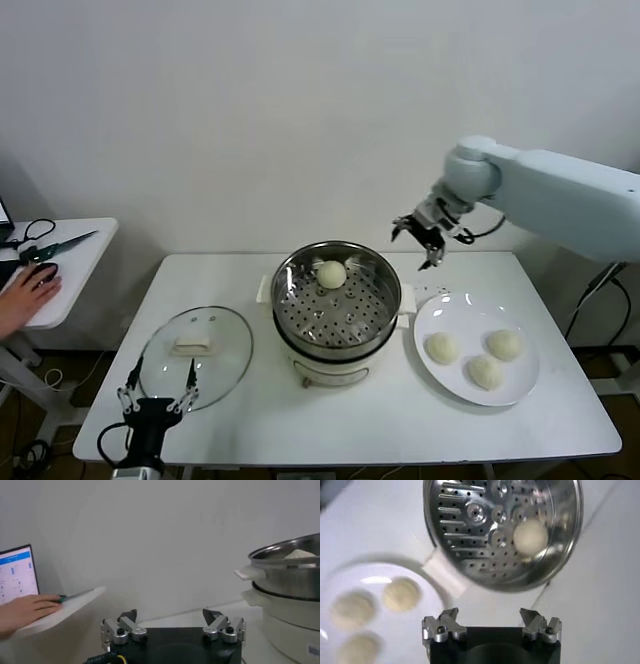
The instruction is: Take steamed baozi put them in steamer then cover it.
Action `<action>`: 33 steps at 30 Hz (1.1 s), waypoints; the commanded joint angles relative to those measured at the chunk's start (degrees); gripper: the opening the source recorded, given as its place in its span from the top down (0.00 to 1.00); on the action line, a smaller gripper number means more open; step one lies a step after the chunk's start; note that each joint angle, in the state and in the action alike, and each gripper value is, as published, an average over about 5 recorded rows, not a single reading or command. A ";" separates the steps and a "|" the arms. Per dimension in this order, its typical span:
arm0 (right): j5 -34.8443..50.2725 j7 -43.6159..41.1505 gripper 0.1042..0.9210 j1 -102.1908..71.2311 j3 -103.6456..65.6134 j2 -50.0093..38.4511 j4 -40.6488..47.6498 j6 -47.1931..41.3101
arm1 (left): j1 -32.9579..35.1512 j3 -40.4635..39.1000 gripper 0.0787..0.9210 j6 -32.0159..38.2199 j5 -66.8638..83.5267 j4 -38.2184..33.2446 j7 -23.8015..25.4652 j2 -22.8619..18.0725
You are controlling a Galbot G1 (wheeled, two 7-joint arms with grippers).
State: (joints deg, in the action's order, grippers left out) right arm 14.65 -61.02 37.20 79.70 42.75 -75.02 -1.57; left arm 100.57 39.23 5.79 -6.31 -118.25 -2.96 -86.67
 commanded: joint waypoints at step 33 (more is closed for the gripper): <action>-4.75 0.93 0.12 -33.31 -19.08 1.18 13.30 -6.60 | 0.95 1.38 0.12 0.62 0.25 1.57 0.18 0.25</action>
State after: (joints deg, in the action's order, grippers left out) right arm 10.58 -60.25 6.78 62.60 42.27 -64.23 -8.06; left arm 101.52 40.61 6.36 -6.07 -116.77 -2.77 -86.38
